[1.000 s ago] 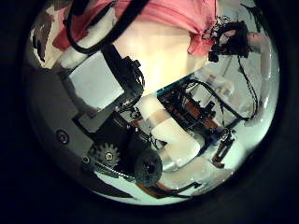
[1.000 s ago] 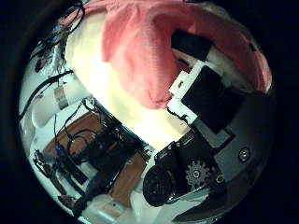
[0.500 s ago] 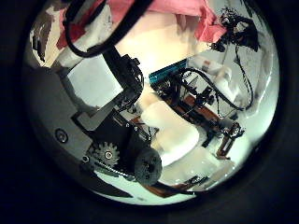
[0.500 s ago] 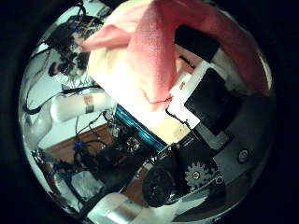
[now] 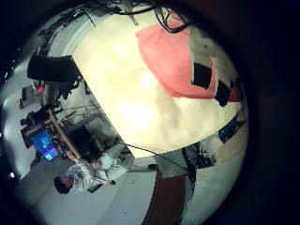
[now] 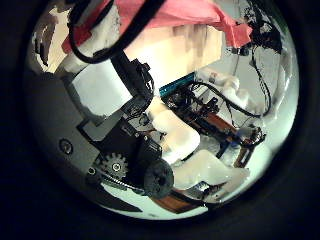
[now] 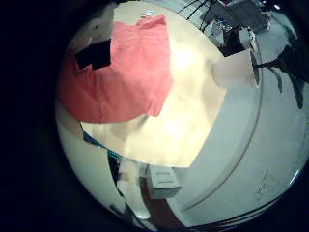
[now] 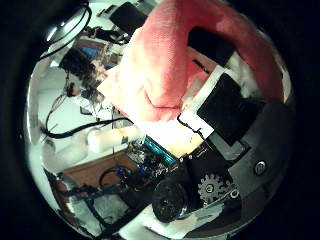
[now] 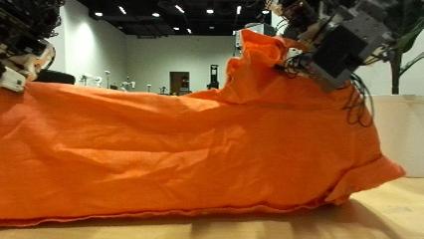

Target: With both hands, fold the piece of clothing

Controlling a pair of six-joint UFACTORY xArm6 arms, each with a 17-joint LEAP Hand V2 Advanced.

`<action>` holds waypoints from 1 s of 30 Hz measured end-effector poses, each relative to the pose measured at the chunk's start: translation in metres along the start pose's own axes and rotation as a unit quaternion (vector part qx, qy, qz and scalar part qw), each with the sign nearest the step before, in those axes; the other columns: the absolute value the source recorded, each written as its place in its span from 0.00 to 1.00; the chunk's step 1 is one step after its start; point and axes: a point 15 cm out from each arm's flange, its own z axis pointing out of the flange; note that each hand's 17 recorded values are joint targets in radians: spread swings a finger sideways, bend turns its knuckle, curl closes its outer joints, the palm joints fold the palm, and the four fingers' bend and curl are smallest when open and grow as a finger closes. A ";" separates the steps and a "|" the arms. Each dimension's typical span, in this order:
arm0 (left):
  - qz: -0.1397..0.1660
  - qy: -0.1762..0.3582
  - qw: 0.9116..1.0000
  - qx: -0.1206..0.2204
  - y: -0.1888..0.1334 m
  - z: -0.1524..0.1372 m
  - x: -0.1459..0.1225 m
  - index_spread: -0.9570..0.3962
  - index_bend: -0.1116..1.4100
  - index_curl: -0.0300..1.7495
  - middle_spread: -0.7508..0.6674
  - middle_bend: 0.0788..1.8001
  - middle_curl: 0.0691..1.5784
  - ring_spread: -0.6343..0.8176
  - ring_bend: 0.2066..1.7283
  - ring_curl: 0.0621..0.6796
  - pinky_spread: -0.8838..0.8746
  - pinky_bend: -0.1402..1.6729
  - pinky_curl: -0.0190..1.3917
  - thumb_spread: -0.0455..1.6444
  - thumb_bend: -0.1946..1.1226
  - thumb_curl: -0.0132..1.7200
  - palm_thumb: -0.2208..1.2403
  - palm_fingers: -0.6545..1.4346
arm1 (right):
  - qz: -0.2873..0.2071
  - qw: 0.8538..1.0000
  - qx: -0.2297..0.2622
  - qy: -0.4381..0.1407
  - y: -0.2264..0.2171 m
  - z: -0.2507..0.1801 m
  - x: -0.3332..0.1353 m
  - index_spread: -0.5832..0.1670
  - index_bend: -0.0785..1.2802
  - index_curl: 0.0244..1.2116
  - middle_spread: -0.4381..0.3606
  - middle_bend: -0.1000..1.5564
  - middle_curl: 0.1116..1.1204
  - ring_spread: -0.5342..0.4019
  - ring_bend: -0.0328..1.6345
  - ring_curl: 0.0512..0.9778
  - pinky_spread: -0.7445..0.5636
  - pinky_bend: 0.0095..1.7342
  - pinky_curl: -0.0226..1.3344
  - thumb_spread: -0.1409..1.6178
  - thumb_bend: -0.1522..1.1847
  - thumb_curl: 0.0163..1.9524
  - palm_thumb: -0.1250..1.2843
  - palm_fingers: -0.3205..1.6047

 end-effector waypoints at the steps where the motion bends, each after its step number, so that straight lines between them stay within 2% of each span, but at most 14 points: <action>1: -0.002 0.004 1.000 0.000 -0.009 -0.001 -0.006 0.16 0.26 0.62 0.18 0.58 0.44 0.11 0.59 0.73 0.03 0.41 0.49 0.67 0.13 0.29 0.62 0.86 | 0.007 1.000 -0.001 -0.003 -0.011 0.000 0.007 0.38 0.79 0.73 0.37 0.80 0.68 0.34 0.80 0.67 0.36 0.69 0.61 0.73 0.11 0.33 0.91 0.75; 5: -0.007 0.019 1.000 -0.003 -0.042 0.000 -0.022 0.16 0.27 0.62 0.18 0.58 0.43 0.11 0.59 0.73 0.03 0.41 0.49 0.67 0.13 0.29 0.62 0.86 | 0.021 1.000 -0.008 -0.008 -0.049 0.007 0.025 0.38 0.79 0.73 0.37 0.81 0.67 0.34 0.81 0.67 0.36 0.69 0.62 0.73 0.11 0.34 0.92 0.75; 8: -0.010 0.032 0.999 -0.002 -0.073 0.001 -0.034 0.16 0.27 0.62 0.19 0.59 0.43 0.11 0.59 0.73 0.03 0.41 0.49 0.67 0.13 0.29 0.62 0.86 | 0.029 0.999 -0.023 -0.013 -0.076 0.027 0.037 0.38 0.79 0.74 0.37 0.81 0.67 0.34 0.81 0.67 0.36 0.69 0.63 0.73 0.11 0.35 0.92 0.74; 14: -0.020 0.059 0.998 -0.009 -0.136 0.015 -0.054 0.16 0.27 0.62 0.19 0.59 0.43 0.12 0.60 0.74 0.04 0.41 0.49 0.67 0.13 0.30 0.62 0.86 | 0.048 0.998 -0.038 -0.018 -0.138 0.064 0.061 0.38 0.77 0.74 0.37 0.81 0.67 0.34 0.81 0.68 0.36 0.68 0.65 0.76 0.10 0.34 0.84 0.72; 17: -0.030 0.056 0.998 -0.007 -0.151 0.021 -0.055 0.16 0.27 0.62 0.19 0.59 0.43 0.12 0.60 0.74 0.04 0.41 0.49 0.66 0.13 0.30 0.62 0.85 | 0.055 0.997 -0.052 -0.021 -0.151 0.092 0.067 0.37 0.77 0.74 0.36 0.80 0.67 0.33 0.82 0.68 0.36 0.67 0.66 0.78 0.10 0.33 0.82 0.71; 21: -0.046 0.049 0.998 0.003 -0.171 0.035 -0.065 0.16 0.28 0.61 0.19 0.59 0.43 0.12 0.60 0.74 0.04 0.41 0.49 0.66 0.13 0.30 0.62 0.85 | 0.067 0.998 -0.015 -0.010 -0.177 0.105 0.077 0.37 0.75 0.74 0.36 0.79 0.67 0.33 0.81 0.68 0.35 0.65 0.67 0.80 0.10 0.32 0.79 0.71; 25: -0.057 0.046 0.997 0.012 -0.179 0.041 -0.072 0.16 0.28 0.61 0.19 0.58 0.43 0.12 0.60 0.74 0.04 0.40 0.49 0.66 0.13 0.29 0.61 0.84 | 0.085 0.996 -0.003 -0.007 -0.188 0.114 0.084 0.36 0.68 0.72 0.38 0.76 0.64 0.32 0.80 0.68 0.33 0.65 0.66 0.82 0.11 0.31 0.76 0.69; 28: -0.064 0.036 0.997 0.026 -0.187 0.039 -0.077 0.17 0.27 0.61 0.19 0.58 0.43 0.11 0.59 0.73 0.04 0.39 0.49 0.66 0.13 0.29 0.59 0.83 | 0.092 0.995 0.029 0.002 -0.205 0.117 0.093 0.35 0.55 0.69 0.37 0.75 0.63 0.32 0.83 0.69 0.33 0.67 0.68 0.84 0.10 0.30 0.74 0.65; 30: -0.065 0.039 0.997 0.019 -0.185 0.042 -0.075 0.17 0.27 0.61 0.19 0.58 0.43 0.10 0.58 0.72 0.04 0.39 0.50 0.66 0.13 0.29 0.59 0.83 | 0.099 0.994 0.047 0.006 -0.216 0.120 0.100 0.35 0.44 0.67 0.37 0.76 0.64 0.32 0.85 0.70 0.32 0.69 0.69 0.85 0.11 0.29 0.73 0.63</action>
